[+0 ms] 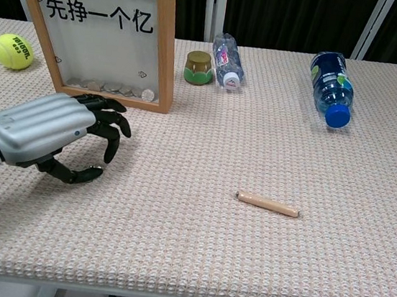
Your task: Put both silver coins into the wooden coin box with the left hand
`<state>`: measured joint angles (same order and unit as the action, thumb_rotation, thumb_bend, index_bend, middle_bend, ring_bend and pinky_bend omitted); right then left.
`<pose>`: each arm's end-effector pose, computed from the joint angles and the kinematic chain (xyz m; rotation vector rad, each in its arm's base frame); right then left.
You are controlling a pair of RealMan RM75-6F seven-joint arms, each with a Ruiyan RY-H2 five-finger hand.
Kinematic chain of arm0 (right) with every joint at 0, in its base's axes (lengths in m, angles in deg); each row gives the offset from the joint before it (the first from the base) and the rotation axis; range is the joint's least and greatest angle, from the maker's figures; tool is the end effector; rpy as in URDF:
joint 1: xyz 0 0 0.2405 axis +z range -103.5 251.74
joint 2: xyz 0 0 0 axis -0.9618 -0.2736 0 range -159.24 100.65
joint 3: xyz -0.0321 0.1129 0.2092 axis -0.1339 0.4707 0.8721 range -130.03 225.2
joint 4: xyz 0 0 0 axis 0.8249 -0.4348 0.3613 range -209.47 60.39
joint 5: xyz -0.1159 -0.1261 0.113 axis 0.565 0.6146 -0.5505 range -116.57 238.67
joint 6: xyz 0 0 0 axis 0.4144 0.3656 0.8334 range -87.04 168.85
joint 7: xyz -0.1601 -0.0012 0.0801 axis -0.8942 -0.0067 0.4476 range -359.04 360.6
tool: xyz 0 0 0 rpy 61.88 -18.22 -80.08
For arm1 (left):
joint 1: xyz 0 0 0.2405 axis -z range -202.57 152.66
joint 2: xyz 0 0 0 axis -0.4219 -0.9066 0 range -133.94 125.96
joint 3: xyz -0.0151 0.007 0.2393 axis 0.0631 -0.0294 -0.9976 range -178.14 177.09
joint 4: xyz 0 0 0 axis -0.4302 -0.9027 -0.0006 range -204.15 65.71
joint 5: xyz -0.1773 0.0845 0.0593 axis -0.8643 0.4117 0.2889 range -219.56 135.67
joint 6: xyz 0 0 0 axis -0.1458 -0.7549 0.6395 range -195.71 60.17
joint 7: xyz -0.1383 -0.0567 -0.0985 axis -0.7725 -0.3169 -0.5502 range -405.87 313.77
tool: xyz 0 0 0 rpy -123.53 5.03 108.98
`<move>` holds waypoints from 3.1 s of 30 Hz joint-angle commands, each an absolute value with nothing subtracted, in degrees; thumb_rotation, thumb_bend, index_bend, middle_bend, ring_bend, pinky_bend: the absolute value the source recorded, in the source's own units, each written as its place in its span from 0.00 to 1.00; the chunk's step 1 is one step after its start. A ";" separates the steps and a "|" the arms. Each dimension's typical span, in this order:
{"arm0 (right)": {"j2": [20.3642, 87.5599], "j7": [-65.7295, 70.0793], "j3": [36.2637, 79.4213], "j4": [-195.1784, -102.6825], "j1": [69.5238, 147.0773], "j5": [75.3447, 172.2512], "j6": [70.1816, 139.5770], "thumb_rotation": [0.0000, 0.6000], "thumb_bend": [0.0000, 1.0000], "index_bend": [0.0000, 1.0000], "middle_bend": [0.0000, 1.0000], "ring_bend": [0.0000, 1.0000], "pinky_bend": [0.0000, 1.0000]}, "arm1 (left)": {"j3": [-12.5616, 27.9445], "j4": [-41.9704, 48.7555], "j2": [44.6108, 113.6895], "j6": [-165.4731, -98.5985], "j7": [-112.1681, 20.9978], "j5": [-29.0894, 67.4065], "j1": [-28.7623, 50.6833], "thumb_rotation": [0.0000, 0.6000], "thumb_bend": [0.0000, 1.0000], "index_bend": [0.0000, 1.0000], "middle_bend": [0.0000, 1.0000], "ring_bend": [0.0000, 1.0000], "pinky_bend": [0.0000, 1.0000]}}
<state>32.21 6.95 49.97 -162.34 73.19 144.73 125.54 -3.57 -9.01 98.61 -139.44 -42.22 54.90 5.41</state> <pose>-0.3403 -0.1806 0.1807 1.2905 -0.9708 0.7918 -0.1715 0.2812 -0.0760 -2.0405 -0.6655 -1.0997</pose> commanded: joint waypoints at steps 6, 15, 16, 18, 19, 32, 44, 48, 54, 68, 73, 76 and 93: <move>32.24 7.33 49.97 -161.98 73.15 144.55 125.39 1.00 0.29 0.00 0.00 0.00 0.00 | -3.60 -8.95 98.65 -138.92 -41.80 54.59 5.54 1.00 0.41 0.57 0.25 0.08 0.16; 32.28 7.98 49.97 -161.51 72.99 144.66 125.68 1.00 0.29 0.00 0.00 0.00 0.00 | -3.07 -8.24 98.35 -139.36 -41.83 54.19 5.57 1.00 0.51 0.63 0.27 0.08 0.17; 32.28 8.04 49.99 -161.50 72.96 144.66 125.74 1.00 0.29 0.00 0.00 0.00 0.00 | -2.98 -7.89 98.14 -139.65 -41.89 54.26 5.58 1.00 0.51 0.63 0.27 0.08 0.17; 32.24 8.16 50.04 -161.45 72.90 144.63 125.86 1.00 0.29 0.00 0.00 0.00 0.00 | -2.71 -6.70 97.42 -140.54 -41.79 54.57 5.61 1.00 0.51 0.64 0.27 0.08 0.17; 32.22 8.19 50.07 -161.45 72.88 144.63 125.92 1.00 0.29 0.00 0.00 0.00 0.00 | -2.57 -5.94 96.97 -140.93 -41.75 54.67 5.61 1.00 0.52 0.64 0.27 0.08 0.17; 32.02 7.58 50.30 -162.01 72.71 144.86 126.73 1.00 0.29 0.00 0.00 0.00 0.00 | 4.43 20.73 78.79 -146.30 -40.26 53.89 6.36 1.00 0.52 0.68 0.30 0.10 0.17; 31.83 5.16 50.69 -163.87 73.14 145.06 126.96 1.00 0.29 0.00 0.00 0.00 0.00 | 17.88 36.17 63.16 -133.01 -34.56 33.82 13.43 1.00 0.52 0.68 0.30 0.10 0.17; 31.72 4.58 50.94 -164.39 73.36 144.69 126.71 1.00 0.29 0.00 0.00 0.00 0.00 | 21.31 37.02 61.49 -127.54 -32.71 23.01 16.99 1.00 0.52 0.68 0.31 0.10 0.17; 31.80 4.44 51.03 -164.38 73.54 144.22 126.23 1.00 0.29 0.00 0.00 0.00 0.00 | 23.47 35.15 61.26 -123.43 -28.93 9.98 21.76 1.00 0.52 0.68 0.31 0.10 0.17; 32.12 5.20 51.18 -163.46 74.05 143.46 124.98 1.00 0.29 0.00 0.00 0.00 0.00 | 23.08 31.64 62.78 -121.88 -22.09 -10.94 31.20 1.00 0.52 0.69 0.31 0.10 0.15; 32.23 6.10 51.21 -162.71 73.90 143.16 124.98 1.00 0.29 0.00 0.00 0.00 0.00 | 20.95 30.59 63.35 -121.88 -20.02 -12.71 32.74 1.00 0.52 0.69 0.31 0.10 0.15; 32.30 6.52 51.14 -162.32 73.85 143.15 124.91 1.00 0.29 0.00 0.00 0.00 0.00 | 19.98 30.54 63.33 -122.20 -19.13 -13.81 33.29 1.00 0.52 0.70 0.31 0.10 0.15; 32.41 6.49 51.04 -162.30 73.86 143.49 125.07 1.00 0.29 0.00 0.00 0.00 0.00 | 18.51 31.40 62.37 -122.40 -20.44 -17.03 34.31 1.00 0.53 0.70 0.31 0.10 0.14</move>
<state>32.40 6.49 51.04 -162.29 73.86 143.48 125.07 18.59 31.47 62.33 -122.45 -20.37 -16.95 34.30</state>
